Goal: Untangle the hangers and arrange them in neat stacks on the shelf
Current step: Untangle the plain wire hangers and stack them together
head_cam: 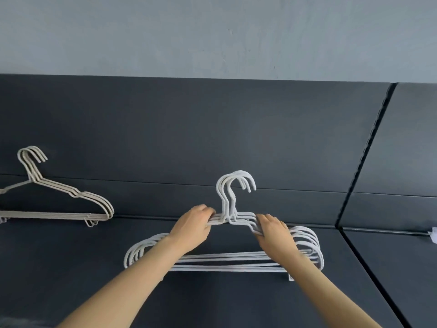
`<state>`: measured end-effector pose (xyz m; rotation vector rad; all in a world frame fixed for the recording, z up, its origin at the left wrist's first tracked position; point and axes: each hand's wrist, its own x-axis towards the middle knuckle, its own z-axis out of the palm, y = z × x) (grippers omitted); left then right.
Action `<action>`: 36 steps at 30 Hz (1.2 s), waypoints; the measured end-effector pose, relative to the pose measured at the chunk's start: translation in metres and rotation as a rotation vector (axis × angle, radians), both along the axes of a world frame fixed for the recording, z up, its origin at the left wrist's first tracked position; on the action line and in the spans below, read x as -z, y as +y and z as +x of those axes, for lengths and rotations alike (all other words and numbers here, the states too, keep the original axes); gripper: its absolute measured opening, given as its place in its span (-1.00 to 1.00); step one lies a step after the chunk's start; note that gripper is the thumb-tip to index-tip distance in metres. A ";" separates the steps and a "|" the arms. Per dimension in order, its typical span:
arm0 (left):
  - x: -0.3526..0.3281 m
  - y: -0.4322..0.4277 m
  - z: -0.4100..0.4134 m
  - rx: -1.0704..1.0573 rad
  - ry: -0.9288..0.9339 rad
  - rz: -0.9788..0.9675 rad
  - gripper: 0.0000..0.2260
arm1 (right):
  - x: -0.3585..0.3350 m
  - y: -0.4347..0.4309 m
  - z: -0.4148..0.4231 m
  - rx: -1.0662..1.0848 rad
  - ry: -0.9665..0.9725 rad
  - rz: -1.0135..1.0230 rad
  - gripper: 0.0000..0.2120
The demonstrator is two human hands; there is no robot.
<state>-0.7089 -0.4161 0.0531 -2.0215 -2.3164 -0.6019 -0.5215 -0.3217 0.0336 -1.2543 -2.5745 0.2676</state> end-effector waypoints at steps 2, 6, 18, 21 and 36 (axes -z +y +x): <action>0.006 -0.002 -0.005 -0.009 -0.007 -0.046 -0.64 | 0.004 0.000 0.001 0.003 0.051 0.015 -0.81; 0.026 -0.018 -0.017 -0.056 0.030 -0.162 -0.51 | 0.010 0.000 0.002 -0.007 0.096 0.046 -0.86; 0.031 0.004 -0.015 -0.049 0.051 -0.121 -0.67 | 0.010 -0.009 -0.004 0.070 -0.023 0.074 -0.51; 0.033 0.002 -0.015 -0.053 0.042 -0.148 -0.50 | 0.014 -0.010 -0.002 0.059 -0.030 0.074 -0.42; 0.022 -0.015 -0.027 0.016 -0.538 -0.075 -0.59 | 0.002 -0.013 0.008 -0.033 0.205 -0.108 -0.61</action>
